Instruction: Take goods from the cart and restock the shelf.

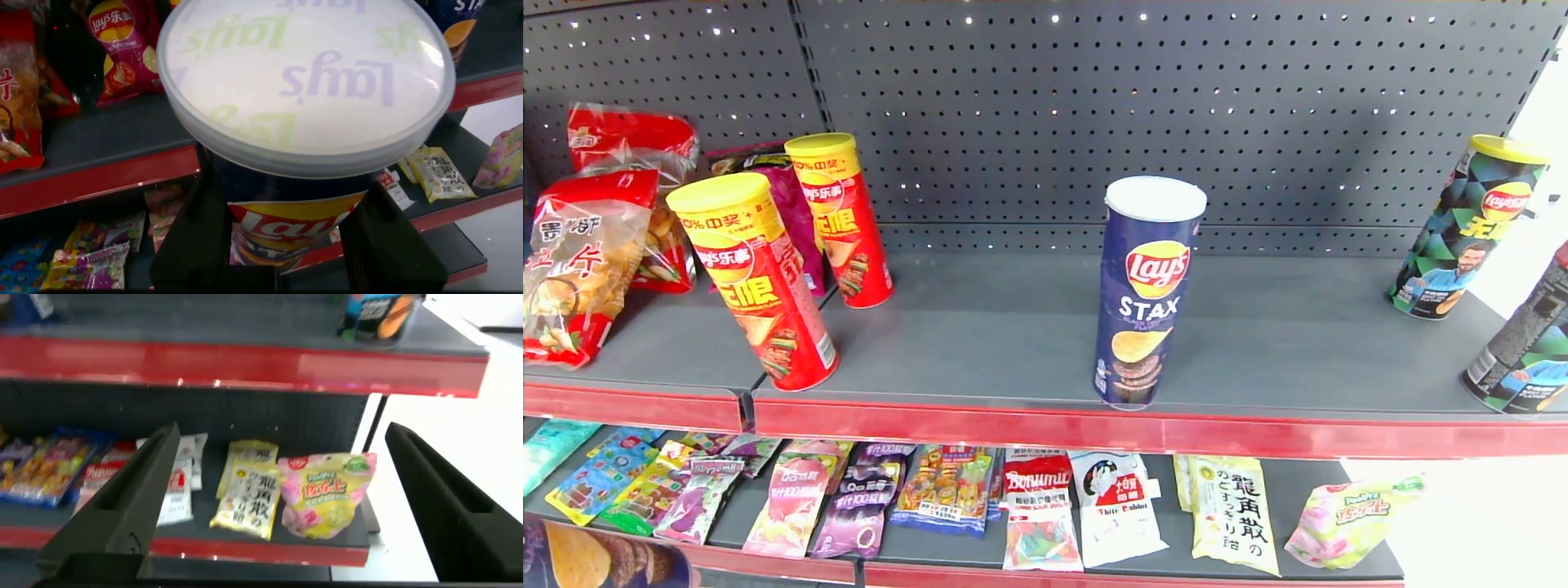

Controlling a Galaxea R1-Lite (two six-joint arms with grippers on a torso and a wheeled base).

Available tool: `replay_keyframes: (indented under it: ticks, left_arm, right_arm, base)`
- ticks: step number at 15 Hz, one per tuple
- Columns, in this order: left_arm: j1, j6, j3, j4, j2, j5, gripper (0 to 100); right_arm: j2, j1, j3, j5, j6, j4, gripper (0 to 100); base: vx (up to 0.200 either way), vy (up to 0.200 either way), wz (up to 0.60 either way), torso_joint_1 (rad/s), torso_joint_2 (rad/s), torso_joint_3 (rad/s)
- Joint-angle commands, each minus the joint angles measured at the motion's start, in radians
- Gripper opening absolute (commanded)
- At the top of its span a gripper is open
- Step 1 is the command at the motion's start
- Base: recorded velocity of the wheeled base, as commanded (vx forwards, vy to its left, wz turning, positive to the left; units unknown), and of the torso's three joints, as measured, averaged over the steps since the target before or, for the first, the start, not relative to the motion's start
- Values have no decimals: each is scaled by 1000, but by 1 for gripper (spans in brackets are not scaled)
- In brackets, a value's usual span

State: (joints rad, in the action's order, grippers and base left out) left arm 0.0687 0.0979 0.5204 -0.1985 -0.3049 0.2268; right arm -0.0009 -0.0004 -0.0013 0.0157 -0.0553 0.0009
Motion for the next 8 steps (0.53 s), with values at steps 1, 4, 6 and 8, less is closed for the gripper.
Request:
replay_keyframes:
  ticks: [1,4,6,8]
  left_arm:
    - [0,0,4,1,-7,0,0]
    - [0,0,3,1,-5,2,0]
    - [0,0,1,-1,-7,3,0]
    - [0,0,9,-1,-20,3,0]
  right_arm:
    - [7,3,0,10,17,7,100]
    - [2,2,1,3,46,4,100]
    - [2,2,1,-10,46,4,100]
    - [2,2,1,-10,46,4,100]
  base:
    - [0,0,0,0,0,0]
    - [0,0,0,0,0,0]
    - [0,0,0,0,0,0]
    - [0,0,0,0,0,0]
